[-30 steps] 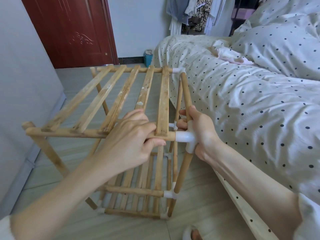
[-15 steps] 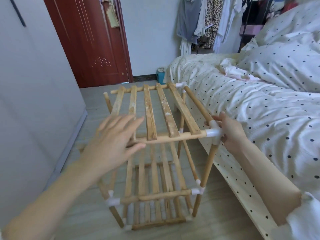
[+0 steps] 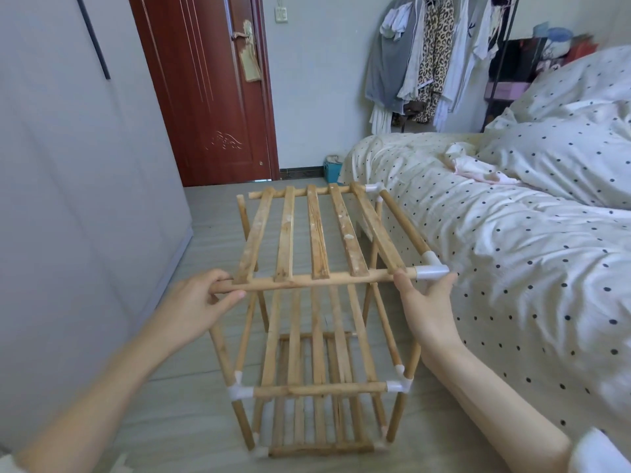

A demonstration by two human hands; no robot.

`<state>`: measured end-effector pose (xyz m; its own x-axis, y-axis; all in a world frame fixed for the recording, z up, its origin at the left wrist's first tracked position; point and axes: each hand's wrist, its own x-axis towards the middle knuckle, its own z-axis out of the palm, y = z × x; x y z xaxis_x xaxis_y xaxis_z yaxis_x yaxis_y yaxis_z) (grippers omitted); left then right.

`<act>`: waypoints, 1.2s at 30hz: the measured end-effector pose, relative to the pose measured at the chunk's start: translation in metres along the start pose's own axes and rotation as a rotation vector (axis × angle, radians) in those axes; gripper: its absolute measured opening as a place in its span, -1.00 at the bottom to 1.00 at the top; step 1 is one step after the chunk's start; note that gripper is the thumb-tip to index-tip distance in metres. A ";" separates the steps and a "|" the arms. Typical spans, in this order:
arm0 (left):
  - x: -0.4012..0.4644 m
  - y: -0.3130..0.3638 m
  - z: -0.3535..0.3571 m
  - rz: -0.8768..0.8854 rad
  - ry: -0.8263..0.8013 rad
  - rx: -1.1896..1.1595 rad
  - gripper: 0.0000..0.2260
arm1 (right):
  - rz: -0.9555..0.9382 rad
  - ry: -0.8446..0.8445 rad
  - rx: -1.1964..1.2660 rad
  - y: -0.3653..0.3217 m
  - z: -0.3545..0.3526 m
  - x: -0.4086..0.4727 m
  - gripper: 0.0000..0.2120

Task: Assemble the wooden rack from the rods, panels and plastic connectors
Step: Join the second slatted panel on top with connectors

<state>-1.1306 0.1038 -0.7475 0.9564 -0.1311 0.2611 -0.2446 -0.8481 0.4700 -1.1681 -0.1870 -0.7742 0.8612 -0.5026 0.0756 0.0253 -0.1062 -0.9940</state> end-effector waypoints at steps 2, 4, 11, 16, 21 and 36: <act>-0.006 0.008 -0.003 0.023 -0.025 -0.019 -0.88 | 0.037 -0.004 -0.059 0.000 0.002 0.018 -0.12; -0.014 0.024 -0.004 0.064 -0.107 -0.073 -0.87 | 0.059 -0.057 -0.132 -0.008 -0.002 0.043 -0.22; -0.022 0.084 0.005 0.295 -0.474 -0.171 -0.69 | 0.241 -0.244 -0.011 -0.036 0.016 0.066 -0.58; -0.017 0.057 -0.010 0.342 -0.169 -0.030 -0.72 | 0.045 -0.325 -0.232 -0.038 0.024 0.037 -0.57; 0.000 -0.015 -0.031 0.093 0.271 0.177 -0.63 | -0.090 -0.287 -0.362 -0.020 0.018 0.034 -0.41; -0.070 0.043 -0.034 -0.378 -0.114 -0.808 -0.76 | -0.073 -0.016 -0.279 -0.003 0.037 0.033 -0.61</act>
<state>-1.2135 0.0941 -0.7172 0.9954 -0.0037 -0.0962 0.0928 -0.2308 0.9686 -1.1206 -0.1714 -0.7711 0.8703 -0.4714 0.1427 -0.0510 -0.3745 -0.9258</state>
